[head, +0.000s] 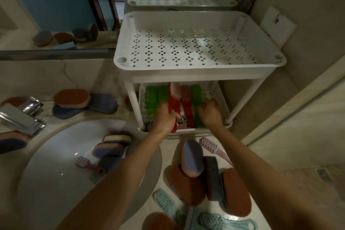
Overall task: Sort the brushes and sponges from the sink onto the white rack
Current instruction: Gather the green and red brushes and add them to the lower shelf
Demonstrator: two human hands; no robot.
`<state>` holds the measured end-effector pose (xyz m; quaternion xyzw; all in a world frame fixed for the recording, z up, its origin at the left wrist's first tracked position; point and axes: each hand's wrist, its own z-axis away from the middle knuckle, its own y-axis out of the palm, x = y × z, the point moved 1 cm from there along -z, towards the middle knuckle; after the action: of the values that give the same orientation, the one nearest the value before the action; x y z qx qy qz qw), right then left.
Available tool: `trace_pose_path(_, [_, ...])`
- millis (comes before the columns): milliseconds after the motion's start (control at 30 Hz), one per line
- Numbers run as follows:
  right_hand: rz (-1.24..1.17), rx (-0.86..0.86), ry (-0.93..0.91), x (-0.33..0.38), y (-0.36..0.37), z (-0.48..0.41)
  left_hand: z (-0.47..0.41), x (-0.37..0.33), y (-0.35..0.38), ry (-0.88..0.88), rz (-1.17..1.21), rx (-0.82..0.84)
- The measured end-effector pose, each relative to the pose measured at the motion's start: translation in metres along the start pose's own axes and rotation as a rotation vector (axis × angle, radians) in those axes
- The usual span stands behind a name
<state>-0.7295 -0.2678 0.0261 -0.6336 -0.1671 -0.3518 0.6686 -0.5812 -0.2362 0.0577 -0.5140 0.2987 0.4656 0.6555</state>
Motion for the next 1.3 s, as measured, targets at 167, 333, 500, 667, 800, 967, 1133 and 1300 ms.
trace_pose_path(167, [-0.600,0.149,0.127,0.028,-0.001,0.016,0.007,-0.011,0.010,0.181,-0.265,-0.033])
trace_pose_path(333, [-0.705,0.118,0.273,0.023,-0.011,0.013,0.011,-0.017,0.015,0.252,-0.316,0.170])
trace_pose_path(500, [-0.659,0.098,0.332,0.019,-0.013,0.003,0.018,-0.019,0.016,0.187,-0.134,0.404])
trace_pose_path(667, [-0.585,0.007,0.312,0.011,-0.020,-0.007,0.008,-0.014,0.014,0.177,-0.130,0.392])
trace_pose_path(800, [-0.318,-0.080,0.225,0.008,-0.030,-0.014,-0.007,-0.003,0.004,0.244,-0.308,0.172])
trace_pose_path(967, [-0.040,-0.013,0.159,0.008,-0.023,-0.023,-0.013,0.002,-0.005,0.237,-0.439,0.101])
trace_pose_path(1133, [0.053,-0.051,0.125,0.003,-0.011,-0.033,-0.017,0.001,-0.011,0.138,-0.484,0.096])
trace_pose_path(1300, [0.178,-0.130,0.103,-0.008,-0.005,-0.036,-0.016,0.006,-0.009,0.087,-0.504,0.116])
